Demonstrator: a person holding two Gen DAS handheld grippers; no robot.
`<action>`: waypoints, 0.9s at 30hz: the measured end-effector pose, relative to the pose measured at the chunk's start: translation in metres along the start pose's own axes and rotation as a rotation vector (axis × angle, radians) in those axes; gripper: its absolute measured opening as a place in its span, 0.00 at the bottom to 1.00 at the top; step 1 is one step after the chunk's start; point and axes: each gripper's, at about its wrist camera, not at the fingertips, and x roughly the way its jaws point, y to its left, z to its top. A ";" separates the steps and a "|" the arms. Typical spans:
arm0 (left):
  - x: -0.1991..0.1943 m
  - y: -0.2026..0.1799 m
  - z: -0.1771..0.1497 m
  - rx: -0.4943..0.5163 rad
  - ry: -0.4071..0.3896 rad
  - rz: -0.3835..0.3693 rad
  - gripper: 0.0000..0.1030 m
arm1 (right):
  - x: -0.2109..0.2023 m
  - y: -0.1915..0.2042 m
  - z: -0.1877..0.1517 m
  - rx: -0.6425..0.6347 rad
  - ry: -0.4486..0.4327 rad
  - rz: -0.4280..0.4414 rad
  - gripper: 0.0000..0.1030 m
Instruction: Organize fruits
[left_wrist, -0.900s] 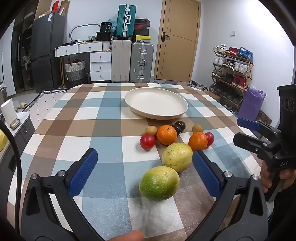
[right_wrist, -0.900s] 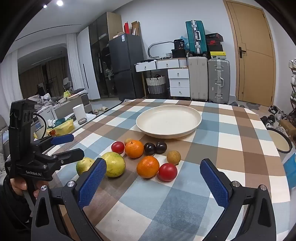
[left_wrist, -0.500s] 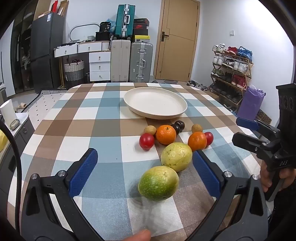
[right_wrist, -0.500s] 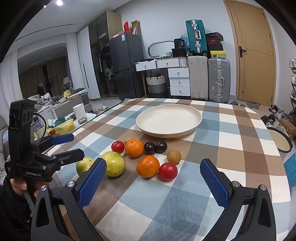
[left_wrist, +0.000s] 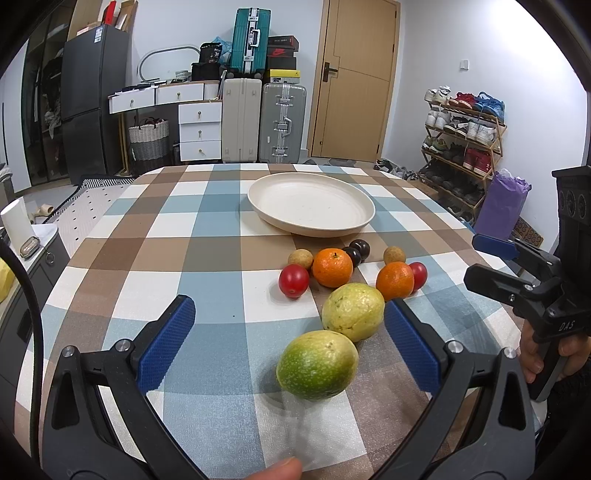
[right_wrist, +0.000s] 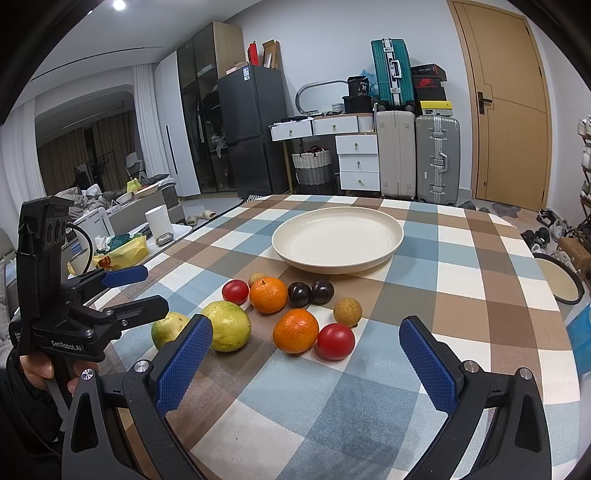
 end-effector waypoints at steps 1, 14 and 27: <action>0.000 0.000 0.000 0.000 0.000 0.000 0.99 | 0.000 0.000 0.000 0.000 0.000 0.000 1.00; 0.000 0.000 0.000 0.000 0.002 0.000 0.99 | 0.000 0.000 0.000 0.000 0.002 0.000 1.00; 0.000 0.000 0.000 0.000 0.003 0.000 0.99 | 0.001 0.000 -0.002 0.000 0.004 -0.001 1.00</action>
